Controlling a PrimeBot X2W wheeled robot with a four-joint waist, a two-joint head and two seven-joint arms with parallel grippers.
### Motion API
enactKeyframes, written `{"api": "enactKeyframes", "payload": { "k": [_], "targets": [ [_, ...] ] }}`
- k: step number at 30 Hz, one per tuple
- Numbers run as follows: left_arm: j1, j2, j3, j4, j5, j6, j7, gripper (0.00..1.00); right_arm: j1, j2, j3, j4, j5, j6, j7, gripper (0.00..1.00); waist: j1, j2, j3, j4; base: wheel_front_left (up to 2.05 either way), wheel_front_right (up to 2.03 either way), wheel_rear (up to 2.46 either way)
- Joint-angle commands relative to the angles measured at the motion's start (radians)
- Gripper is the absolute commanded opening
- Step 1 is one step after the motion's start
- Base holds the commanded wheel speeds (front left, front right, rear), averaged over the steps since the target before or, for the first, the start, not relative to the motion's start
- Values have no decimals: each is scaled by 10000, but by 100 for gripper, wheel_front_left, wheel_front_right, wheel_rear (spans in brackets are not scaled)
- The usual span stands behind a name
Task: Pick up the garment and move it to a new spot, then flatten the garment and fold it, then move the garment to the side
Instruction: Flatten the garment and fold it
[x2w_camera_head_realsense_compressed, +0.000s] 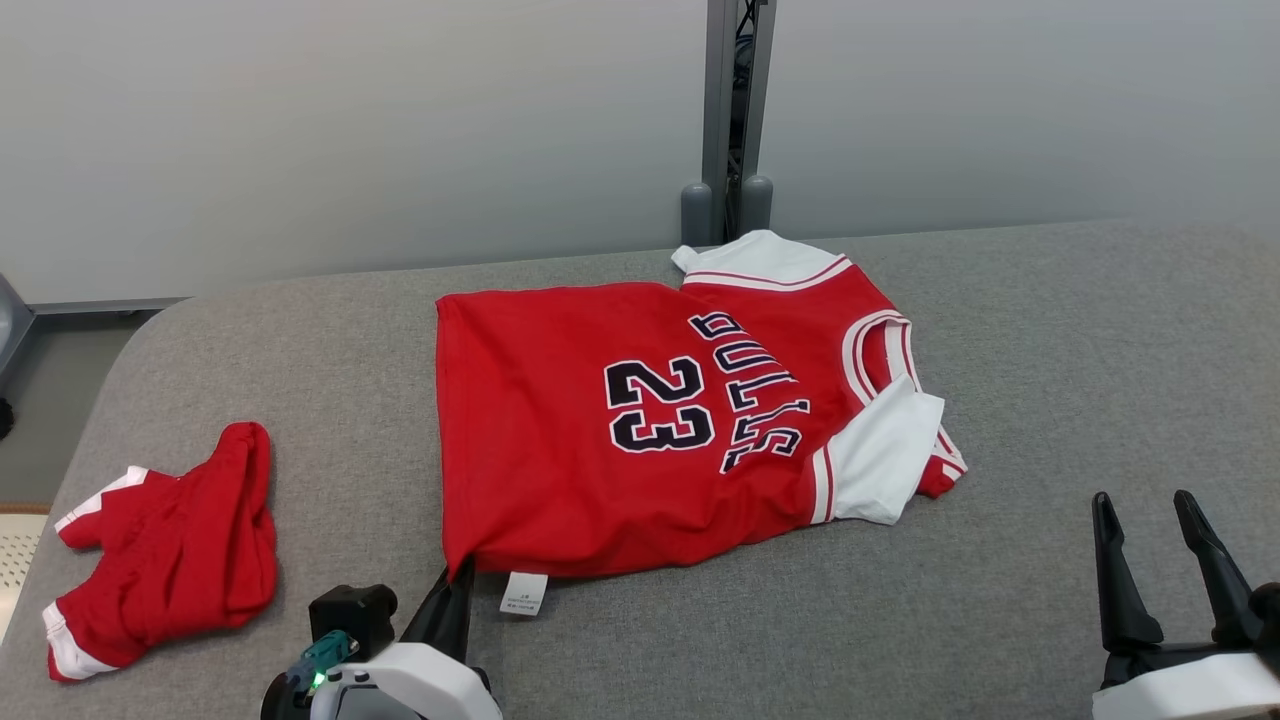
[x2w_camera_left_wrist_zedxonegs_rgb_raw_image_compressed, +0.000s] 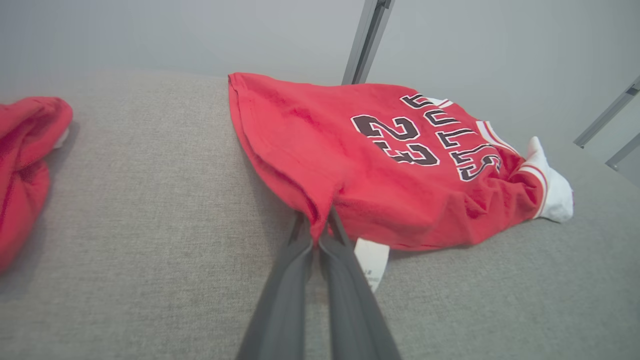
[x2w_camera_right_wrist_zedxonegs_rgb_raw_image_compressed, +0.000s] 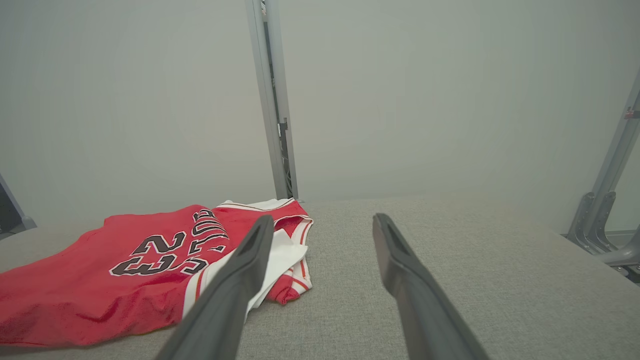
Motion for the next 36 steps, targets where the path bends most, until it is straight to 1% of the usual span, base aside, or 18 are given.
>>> {"api": "enactKeyframes", "payload": {
  "k": [1,4,6,8,11,13,16,21,23,29,36],
  "targets": [
    [106,39,18,-27,111,27,-10,0,27,-62,-8,39,62,-3,-6,100,0,-1,0,-9,0,0,0],
    [83,39,4,-53,161,-9,-10,0,-170,-149,97,231,66,-3,-5,100,0,-1,18,19,0,0,0],
    [68,40,-9,-75,188,-23,-10,0,-285,-227,244,581,150,-3,3,100,0,-1,40,54,0,0,0],
    [78,40,-33,-96,204,-45,-10,0,-554,-411,508,1075,370,-3,235,100,0,-1,98,103,0,0,0],
    [31,43,-83,-85,206,-69,-10,0,-1161,-580,932,1773,1072,-3,849,100,0,-1,245,211,0,0,0],
    [-75,43,-116,-53,222,-88,-10,0,-1617,-772,1243,2384,1534,-3,1582,100,0,-1,423,300,0,0,0],
    [-283,37,-173,-17,307,-121,-10,0,-2617,-949,1495,3065,2253,-2,2297,100,0,-1,761,450,0,0,0],
    [-546,42,-204,-12,373,-198,-10,0,-3870,-1201,1879,3928,2927,-2,2917,100,0,-1,1250,692,0,0,0],
    [-710,34,-202,-29,417,-234,-10,0,-4497,-1353,2027,4385,3099,-2,3089,100,0,-1,1500,807,0,0,0],
    [-1101,42,-270,-113,487,-341,-10,0,-6111,-1794,2455,5966,3062,-2,3250,100,0,-1,2154,1122,0,0,0],
    [-1440,39,-357,-203,466,-397,-10,0,-7293,-1982,3088,7372,3142,-3,3023,100,0,-1,2653,1331,0,0,0]
  ]
}}
